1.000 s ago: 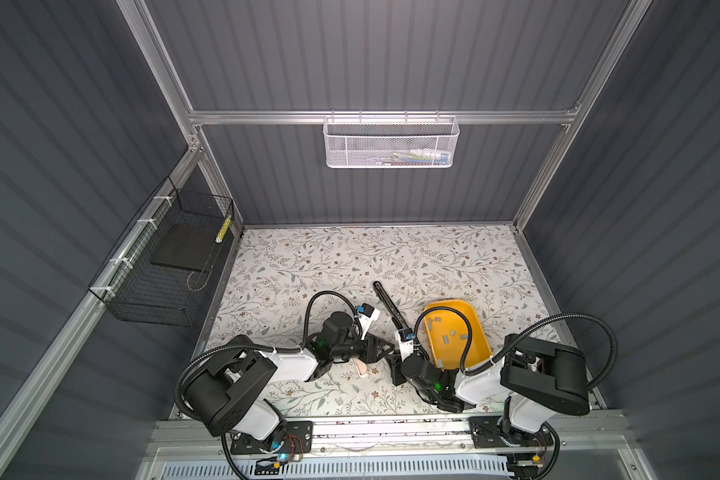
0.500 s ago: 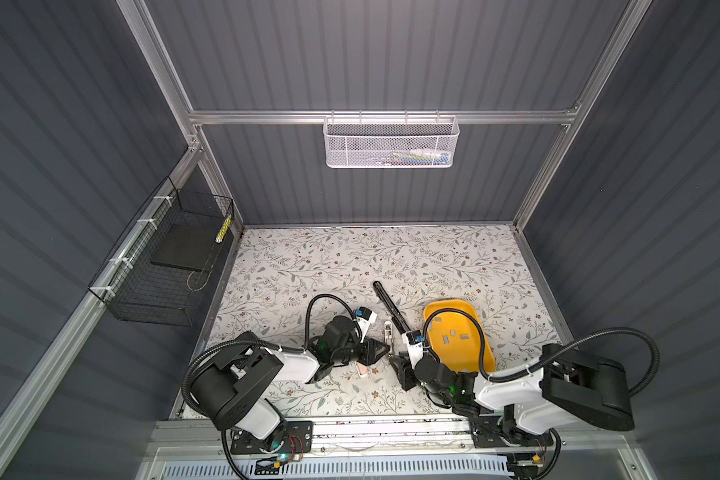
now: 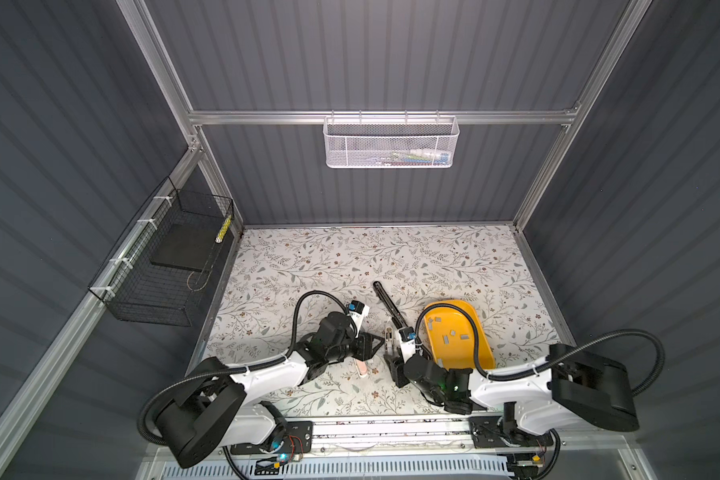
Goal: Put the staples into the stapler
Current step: 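Press the cream stapler's lid down with left gripper while right gripper nears black stapler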
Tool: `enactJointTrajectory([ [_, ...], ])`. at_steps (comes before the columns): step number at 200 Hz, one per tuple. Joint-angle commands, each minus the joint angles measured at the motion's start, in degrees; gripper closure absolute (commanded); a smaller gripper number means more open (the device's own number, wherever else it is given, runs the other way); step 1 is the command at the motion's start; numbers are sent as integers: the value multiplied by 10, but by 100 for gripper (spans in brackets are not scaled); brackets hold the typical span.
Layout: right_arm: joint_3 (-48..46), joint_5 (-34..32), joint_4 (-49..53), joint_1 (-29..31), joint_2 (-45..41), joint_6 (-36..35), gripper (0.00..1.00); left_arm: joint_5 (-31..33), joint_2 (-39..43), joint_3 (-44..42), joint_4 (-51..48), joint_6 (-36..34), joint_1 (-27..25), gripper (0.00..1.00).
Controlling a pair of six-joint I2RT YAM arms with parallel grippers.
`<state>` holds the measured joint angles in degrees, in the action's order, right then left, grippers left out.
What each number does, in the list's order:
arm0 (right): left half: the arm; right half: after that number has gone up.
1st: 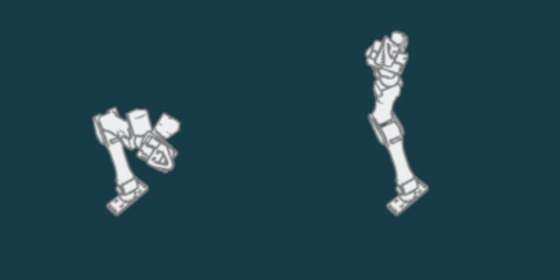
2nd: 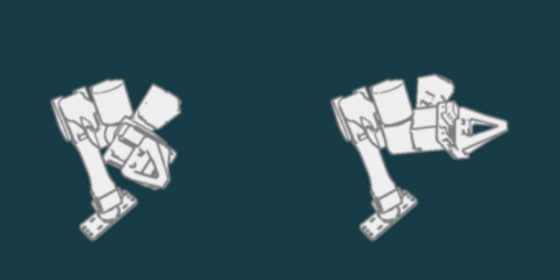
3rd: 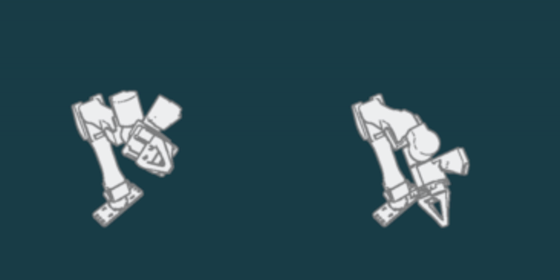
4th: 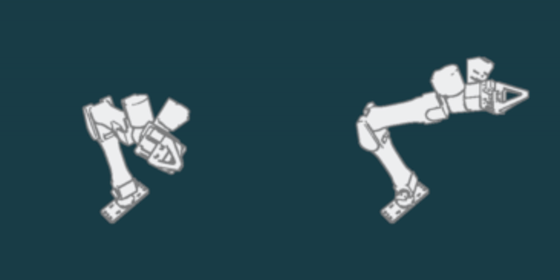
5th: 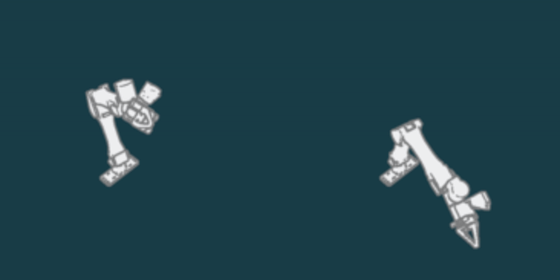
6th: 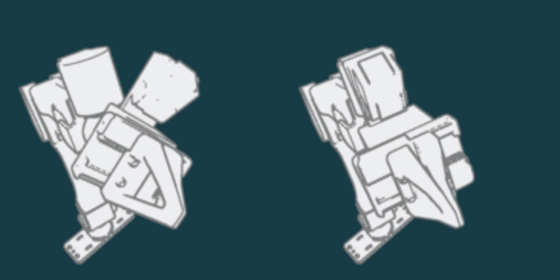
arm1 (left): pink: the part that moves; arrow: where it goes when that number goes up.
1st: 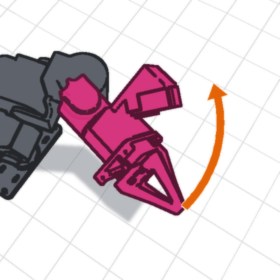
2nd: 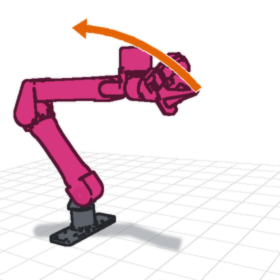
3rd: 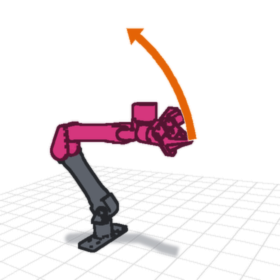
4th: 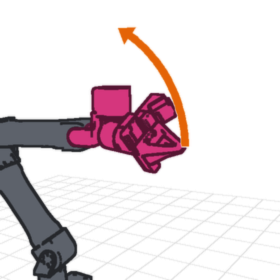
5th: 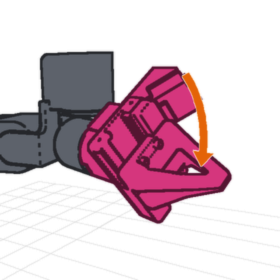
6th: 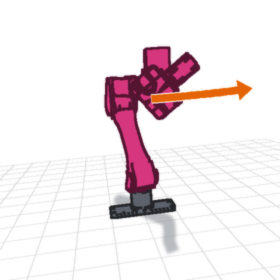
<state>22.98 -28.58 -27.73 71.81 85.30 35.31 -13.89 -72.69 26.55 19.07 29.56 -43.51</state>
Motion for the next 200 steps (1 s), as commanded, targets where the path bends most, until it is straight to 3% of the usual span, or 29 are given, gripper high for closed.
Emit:
enactJointTrajectory([
  [1,15,-34,9,3,51,9,50,-3,5,25,-51,-1,42,49],
  [23,27,-46,6,3,102,22,57,-64,-20,30,-22,14,87,49],
  [113,-1,-27,-90,2,166,1,73,-178,-188,110,83,17,91,43],
  [149,-8,-18,-119,2,173,3,75,-218,-212,104,136,27,90,53],
  [168,-13,-13,-138,1,180,9,75,-246,-208,80,187,34,84,53],
  [200,-17,-6,-157,-2,185,19,76,-252,-193,57,184,7,64,53],
])
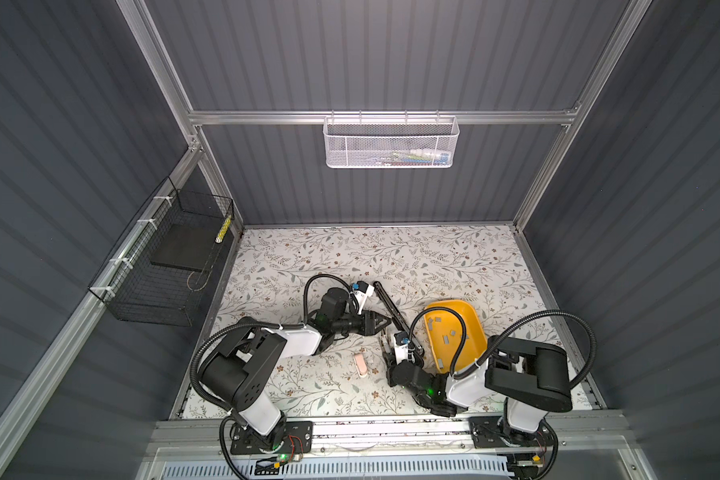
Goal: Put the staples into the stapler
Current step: 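Press the cream stapler's lid down with left gripper while right gripper nears black stapler, then lower the right gripper onto the open top arm of the long black stapler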
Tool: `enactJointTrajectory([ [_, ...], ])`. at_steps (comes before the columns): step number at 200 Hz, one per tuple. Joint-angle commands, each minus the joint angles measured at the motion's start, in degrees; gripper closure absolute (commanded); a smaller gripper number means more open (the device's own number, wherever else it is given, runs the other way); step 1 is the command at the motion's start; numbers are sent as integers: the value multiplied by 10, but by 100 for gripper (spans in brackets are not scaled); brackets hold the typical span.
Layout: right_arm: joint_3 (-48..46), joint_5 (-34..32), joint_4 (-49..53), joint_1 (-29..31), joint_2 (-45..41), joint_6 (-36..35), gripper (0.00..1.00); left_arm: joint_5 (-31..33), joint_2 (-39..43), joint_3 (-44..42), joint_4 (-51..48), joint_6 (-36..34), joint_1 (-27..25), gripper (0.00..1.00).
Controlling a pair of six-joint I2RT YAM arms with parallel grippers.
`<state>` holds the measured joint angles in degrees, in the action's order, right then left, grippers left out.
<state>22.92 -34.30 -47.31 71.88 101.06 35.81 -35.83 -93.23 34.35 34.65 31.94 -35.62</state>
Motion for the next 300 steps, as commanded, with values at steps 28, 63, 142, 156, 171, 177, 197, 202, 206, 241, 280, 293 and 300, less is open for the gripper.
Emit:
enactJointTrajectory([
  [28,-19,52,35,-5,24,17,76,-34,17,-49,50,-14,-32,53],
  [63,-25,60,19,-12,20,17,76,-4,24,-84,67,-12,-67,55],
  [142,-70,71,-28,-11,-36,0,67,77,-30,-126,111,5,-78,64],
  [156,-76,69,-19,-11,-58,-1,67,86,-29,-127,108,2,-79,64],
  [171,-80,65,-1,-11,-89,-5,67,93,-28,-123,95,-2,-80,65],
  [177,-80,63,6,-11,-103,-7,67,95,-28,-121,89,-5,-81,65],
  [197,-79,54,37,-11,-151,-12,71,98,-31,-120,87,-6,-82,65],
  [202,-78,53,48,-10,-163,-14,73,99,-31,-121,88,-6,-84,65],
  [206,-77,52,55,-11,-173,-15,74,100,-31,-122,88,-6,-84,65],
  [241,-40,46,126,-13,-217,-27,76,104,-38,-126,95,-7,-88,66],
  [280,-12,66,132,-34,-169,-17,81,109,-30,-133,98,-5,-88,66],
  [293,-8,78,129,-40,-141,-7,84,110,-27,-132,93,-8,-88,67],
  [300,-9,80,124,-40,-127,-1,84,110,-27,-132,91,-9,-88,67],
])
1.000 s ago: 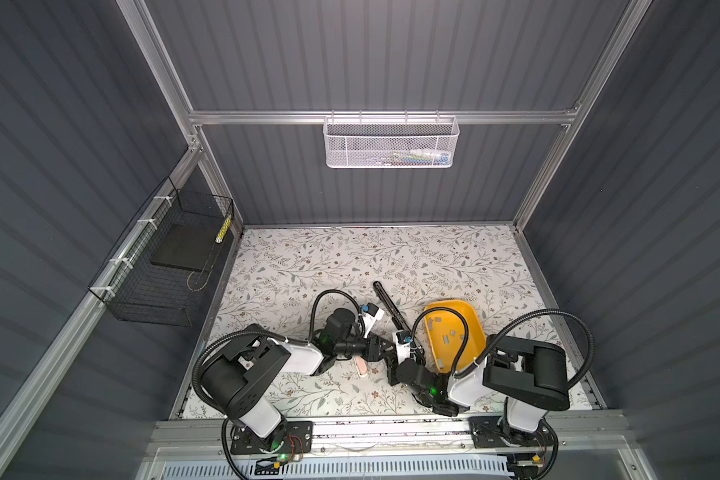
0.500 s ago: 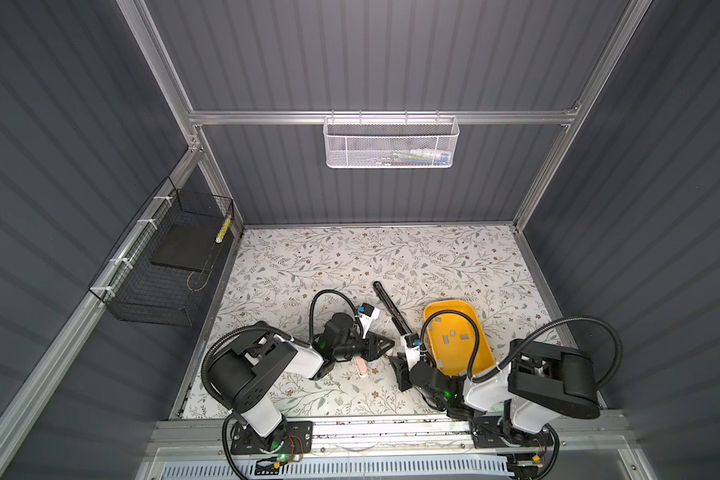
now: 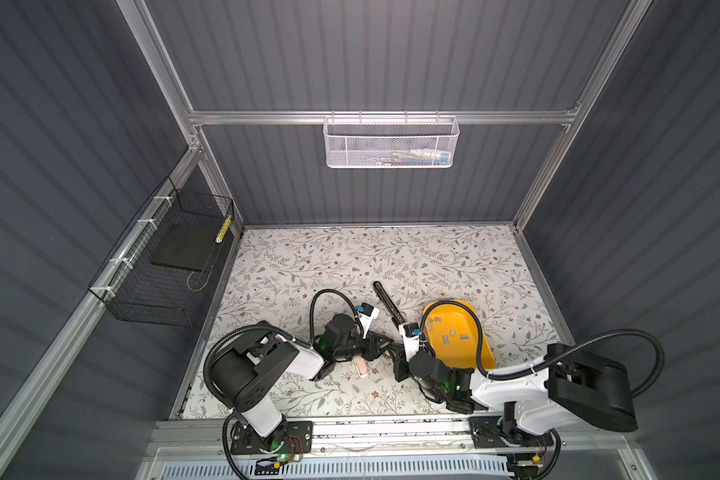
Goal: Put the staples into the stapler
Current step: 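Lower the right gripper onto the open top arm of the long black stapler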
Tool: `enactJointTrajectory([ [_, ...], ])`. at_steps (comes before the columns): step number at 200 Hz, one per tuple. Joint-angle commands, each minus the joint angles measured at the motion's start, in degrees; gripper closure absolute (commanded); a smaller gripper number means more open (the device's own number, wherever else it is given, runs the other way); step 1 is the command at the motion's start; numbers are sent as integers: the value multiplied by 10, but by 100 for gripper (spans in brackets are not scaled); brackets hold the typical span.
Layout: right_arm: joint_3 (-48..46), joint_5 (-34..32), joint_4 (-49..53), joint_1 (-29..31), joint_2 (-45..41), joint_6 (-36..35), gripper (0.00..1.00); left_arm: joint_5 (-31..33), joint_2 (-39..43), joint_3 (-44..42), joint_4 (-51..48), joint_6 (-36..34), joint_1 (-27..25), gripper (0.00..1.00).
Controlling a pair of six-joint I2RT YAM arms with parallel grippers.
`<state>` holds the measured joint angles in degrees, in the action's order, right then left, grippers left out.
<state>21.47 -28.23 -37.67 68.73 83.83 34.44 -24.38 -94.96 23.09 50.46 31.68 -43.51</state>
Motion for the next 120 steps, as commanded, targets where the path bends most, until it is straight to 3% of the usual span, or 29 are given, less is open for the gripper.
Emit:
enactJointTrajectory([
  [1,6,19,28,-9,48,13,84,-4,-9,-19,-67,-6,-9,67],
  [47,-13,43,7,-5,112,59,87,-7,-17,-23,-58,-7,-12,67],
  [95,-22,22,38,-3,55,45,86,-5,-32,-23,-41,-2,-13,68],
  [120,8,20,87,-5,18,24,76,0,-13,-10,-67,-5,-13,64],
])
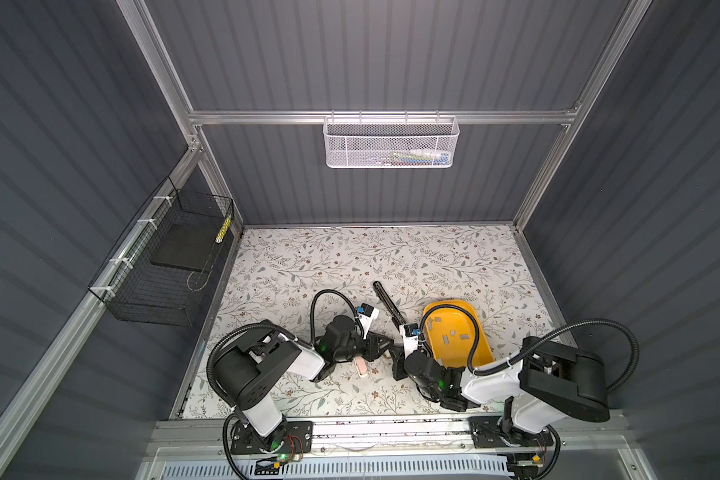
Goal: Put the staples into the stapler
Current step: 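Lower the right gripper onto the open top arm of the long black stapler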
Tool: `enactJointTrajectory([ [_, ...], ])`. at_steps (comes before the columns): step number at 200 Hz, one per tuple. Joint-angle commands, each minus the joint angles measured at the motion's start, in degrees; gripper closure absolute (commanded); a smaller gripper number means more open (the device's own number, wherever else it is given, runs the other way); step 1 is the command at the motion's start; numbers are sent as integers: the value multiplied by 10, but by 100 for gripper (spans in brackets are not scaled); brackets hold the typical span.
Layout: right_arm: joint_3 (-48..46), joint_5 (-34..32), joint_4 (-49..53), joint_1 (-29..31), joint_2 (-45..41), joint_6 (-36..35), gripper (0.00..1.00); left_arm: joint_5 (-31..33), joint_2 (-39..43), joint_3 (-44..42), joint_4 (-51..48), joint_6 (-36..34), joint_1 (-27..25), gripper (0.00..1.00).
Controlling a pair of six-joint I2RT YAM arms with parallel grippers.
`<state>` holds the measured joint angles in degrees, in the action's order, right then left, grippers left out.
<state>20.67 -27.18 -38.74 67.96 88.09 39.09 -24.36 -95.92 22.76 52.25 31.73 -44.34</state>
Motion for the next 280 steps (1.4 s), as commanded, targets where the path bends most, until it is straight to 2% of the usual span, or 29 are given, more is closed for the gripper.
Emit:
enactJointTrajectory([
  [1,17,9,102,3,-27,-24,76,0,-2,-6,-87,-6,-4,64],
  [24,46,-9,164,2,-66,-28,70,26,42,30,-179,-34,-4,59],
  [64,26,-40,236,-2,-141,-1,55,79,96,84,-289,-76,-3,46],
  [91,-11,-62,276,-4,-178,35,51,86,112,103,-312,-81,6,41],
  [114,-37,-79,310,-15,-218,48,38,86,120,114,-322,-71,24,35],
  [141,-66,-61,279,-44,-233,32,31,81,113,129,-330,-60,40,29],
  [156,-69,-55,259,-60,-215,13,31,78,105,139,-333,-57,43,25],
  [179,-57,-25,185,-80,-165,-52,31,72,86,155,-341,-49,51,21],
  [199,-28,-8,142,-102,-102,-87,34,60,65,166,-341,-33,67,17],
  [231,1,5,96,-114,-40,-120,51,63,34,194,-368,-14,81,16],
  [261,20,24,93,-114,-22,-127,76,82,10,215,-379,3,81,13],
  [280,25,39,95,-114,-20,-119,82,79,-24,243,-381,11,81,12],
])
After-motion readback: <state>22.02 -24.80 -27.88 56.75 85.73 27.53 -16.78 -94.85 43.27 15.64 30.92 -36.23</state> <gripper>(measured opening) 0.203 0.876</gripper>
